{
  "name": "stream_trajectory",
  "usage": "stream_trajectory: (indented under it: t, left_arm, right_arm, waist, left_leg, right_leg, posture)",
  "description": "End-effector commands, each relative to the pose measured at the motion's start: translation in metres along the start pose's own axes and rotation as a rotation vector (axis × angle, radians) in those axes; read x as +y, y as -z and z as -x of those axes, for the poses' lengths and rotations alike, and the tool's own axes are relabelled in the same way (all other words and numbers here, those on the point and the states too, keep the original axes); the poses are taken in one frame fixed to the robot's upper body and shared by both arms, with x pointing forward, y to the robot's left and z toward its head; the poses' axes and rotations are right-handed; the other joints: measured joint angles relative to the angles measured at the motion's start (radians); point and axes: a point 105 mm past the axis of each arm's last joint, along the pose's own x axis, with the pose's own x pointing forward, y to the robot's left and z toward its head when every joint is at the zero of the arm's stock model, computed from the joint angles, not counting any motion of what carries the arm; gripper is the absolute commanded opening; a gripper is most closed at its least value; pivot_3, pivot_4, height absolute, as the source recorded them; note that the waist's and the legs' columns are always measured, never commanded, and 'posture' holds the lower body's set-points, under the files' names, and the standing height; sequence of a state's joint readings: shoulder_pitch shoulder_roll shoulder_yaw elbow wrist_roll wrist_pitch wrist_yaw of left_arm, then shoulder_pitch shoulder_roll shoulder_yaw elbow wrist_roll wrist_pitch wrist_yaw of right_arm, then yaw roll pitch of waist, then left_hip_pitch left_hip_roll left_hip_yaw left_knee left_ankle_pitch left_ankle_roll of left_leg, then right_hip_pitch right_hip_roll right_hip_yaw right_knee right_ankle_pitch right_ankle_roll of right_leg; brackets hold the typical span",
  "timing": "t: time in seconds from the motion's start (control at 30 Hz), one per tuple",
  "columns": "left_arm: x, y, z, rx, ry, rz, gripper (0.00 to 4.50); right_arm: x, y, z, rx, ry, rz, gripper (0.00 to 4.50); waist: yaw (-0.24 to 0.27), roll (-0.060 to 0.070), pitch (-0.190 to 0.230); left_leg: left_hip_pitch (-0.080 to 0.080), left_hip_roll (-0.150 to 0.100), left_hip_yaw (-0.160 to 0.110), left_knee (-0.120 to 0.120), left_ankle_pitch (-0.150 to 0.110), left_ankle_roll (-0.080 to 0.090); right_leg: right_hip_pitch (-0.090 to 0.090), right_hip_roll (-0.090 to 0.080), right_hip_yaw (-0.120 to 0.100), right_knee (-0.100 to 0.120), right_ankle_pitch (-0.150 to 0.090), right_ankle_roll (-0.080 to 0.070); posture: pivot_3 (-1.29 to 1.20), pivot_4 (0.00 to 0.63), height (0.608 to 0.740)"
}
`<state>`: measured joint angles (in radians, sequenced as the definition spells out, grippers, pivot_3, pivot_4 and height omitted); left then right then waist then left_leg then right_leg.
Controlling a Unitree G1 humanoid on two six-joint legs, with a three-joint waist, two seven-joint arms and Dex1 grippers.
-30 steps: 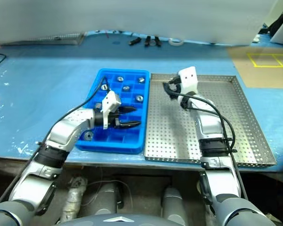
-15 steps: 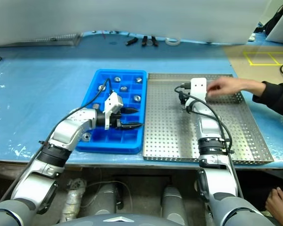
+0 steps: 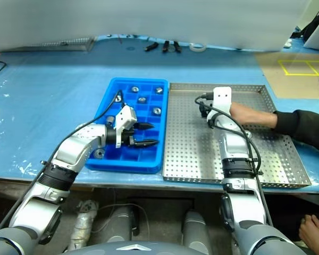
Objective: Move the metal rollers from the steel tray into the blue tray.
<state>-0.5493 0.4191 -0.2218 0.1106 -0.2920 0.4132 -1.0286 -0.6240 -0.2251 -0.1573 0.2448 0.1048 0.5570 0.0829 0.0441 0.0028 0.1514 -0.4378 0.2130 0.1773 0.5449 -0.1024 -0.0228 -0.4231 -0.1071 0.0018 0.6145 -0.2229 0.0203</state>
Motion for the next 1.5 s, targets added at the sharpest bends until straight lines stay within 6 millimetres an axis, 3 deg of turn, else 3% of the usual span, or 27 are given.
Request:
stream_trajectory:
  t: [0.03, 0.53, 0.73, 1.03, 1.17, 1.33, 1.5]
  left_arm:
    - [0.002, -0.013, 0.003, -0.036, -0.012, -0.033, 3.69]
    - [0.004, -0.014, 0.003, -0.036, -0.013, -0.038, 3.69]
    - [0.004, -0.012, 0.006, -0.029, -0.014, -0.034, 3.69]
    - [0.003, -0.012, 0.007, -0.026, -0.011, -0.027, 3.69]
    - [0.003, -0.011, 0.006, -0.024, -0.008, -0.026, 3.69]
    - [0.004, -0.012, 0.005, -0.024, -0.007, -0.029, 3.69]
    - [0.004, -0.011, 0.006, -0.021, -0.007, -0.027, 3.69]
  right_arm:
    - [0.003, -0.021, 0.006, -0.073, -0.010, -0.009, 3.30]
    - [0.003, -0.023, 0.009, -0.069, -0.027, -0.015, 3.30]
    - [0.029, -0.022, 0.043, -0.041, -0.320, 0.035, 3.30]
    - [0.008, 0.005, 0.098, 0.083, -0.597, 0.133, 3.30]
    - [0.018, 0.019, 0.115, 0.129, -0.725, 0.187, 3.30]
    - [0.039, 0.030, 0.127, 0.153, -0.849, 0.192, 3.30]
    - [0.044, 0.043, 0.126, 0.186, -0.891, 0.244, 3.30]
  waist:
    - [-0.001, 0.000, 0.000]
    - [-0.003, 0.000, 0.000]
    - [0.002, 0.000, 0.000]
    - [0.008, 0.000, 0.000]
    - [0.006, 0.000, 0.000]
    - [0.000, 0.000, 0.000]
    - [0.003, 0.000, 0.000]
  left_leg:
    - [0.000, 0.000, 0.000, 0.000, 0.000, 0.000]
    - [0.000, 0.000, 0.000, 0.000, 0.000, 0.000]
    - [0.000, 0.000, 0.000, -0.001, 0.000, 0.000]
    - [0.002, 0.000, 0.000, -0.001, -0.003, 0.005]
    - [0.002, 0.000, 0.000, -0.001, -0.003, 0.005]
    - [0.003, 0.002, 0.000, -0.001, -0.003, 0.005]
    - [0.002, 0.001, 0.000, -0.001, -0.003, 0.005]
  right_leg:
    - [0.000, 0.000, 0.000, 0.000, 0.000, 0.000]
    - [0.000, 0.000, 0.000, 0.000, 0.000, 0.000]
    - [0.000, 0.000, 0.000, -0.002, 0.000, 0.000]
    - [0.003, -0.001, 0.000, -0.004, 0.000, 0.000]
    - [0.004, -0.001, 0.000, -0.004, 0.000, 0.000]
    - [0.004, -0.001, 0.000, -0.005, 0.000, 0.000]
    - [0.004, -0.001, 0.000, -0.005, 0.000, 0.000]
  posture:
    - [-0.15, 0.150, 0.740]
    - [-0.15, 0.150, 0.740]
    - [-0.15, 0.150, 0.740]
    - [-0.15, 0.150, 0.740]
    - [-0.16, 0.150, 0.740]
    - [-0.16, 0.150, 0.740]
    - [-0.15, 0.150, 0.740]
